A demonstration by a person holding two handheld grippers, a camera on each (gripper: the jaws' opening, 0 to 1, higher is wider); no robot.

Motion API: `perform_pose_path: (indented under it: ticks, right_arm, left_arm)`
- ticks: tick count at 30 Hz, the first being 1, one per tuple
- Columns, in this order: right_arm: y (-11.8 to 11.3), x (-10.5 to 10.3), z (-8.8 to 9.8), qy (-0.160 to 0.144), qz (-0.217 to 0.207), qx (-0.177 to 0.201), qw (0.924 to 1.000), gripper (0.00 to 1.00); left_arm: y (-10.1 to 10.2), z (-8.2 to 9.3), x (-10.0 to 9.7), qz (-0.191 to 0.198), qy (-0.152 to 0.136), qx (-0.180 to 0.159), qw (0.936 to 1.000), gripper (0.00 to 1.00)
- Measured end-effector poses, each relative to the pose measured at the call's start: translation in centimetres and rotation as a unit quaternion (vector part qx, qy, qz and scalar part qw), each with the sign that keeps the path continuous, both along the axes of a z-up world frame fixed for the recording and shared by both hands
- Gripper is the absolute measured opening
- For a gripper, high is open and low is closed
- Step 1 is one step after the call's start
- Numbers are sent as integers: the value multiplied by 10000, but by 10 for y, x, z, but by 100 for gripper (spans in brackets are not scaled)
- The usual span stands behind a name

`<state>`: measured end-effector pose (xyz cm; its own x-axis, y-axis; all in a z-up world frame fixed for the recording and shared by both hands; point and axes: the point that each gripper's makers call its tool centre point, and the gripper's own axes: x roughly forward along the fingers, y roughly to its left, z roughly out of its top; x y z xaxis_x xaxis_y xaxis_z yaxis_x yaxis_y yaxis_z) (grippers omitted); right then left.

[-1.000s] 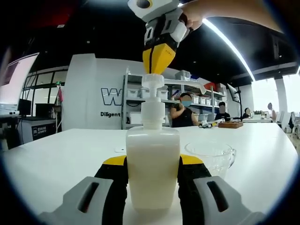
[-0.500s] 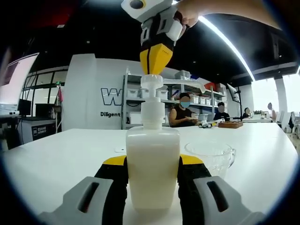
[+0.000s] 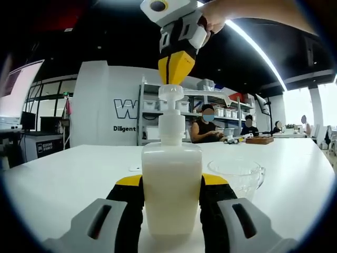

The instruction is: Hold the bottle steady, press the pump all the way down and release, and repeat the specified number of times to dispense into the cup

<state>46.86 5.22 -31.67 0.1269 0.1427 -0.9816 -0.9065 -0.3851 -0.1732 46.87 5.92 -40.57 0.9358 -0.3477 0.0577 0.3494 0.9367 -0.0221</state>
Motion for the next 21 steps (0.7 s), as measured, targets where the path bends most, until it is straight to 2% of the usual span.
perform_pose_path:
  ticks: [21]
  right_arm:
    - [1, 0, 0, -45, -78, 34, 10000, 0]
  left_arm:
    - [2, 0, 0, 8, -1, -9, 10000, 39]
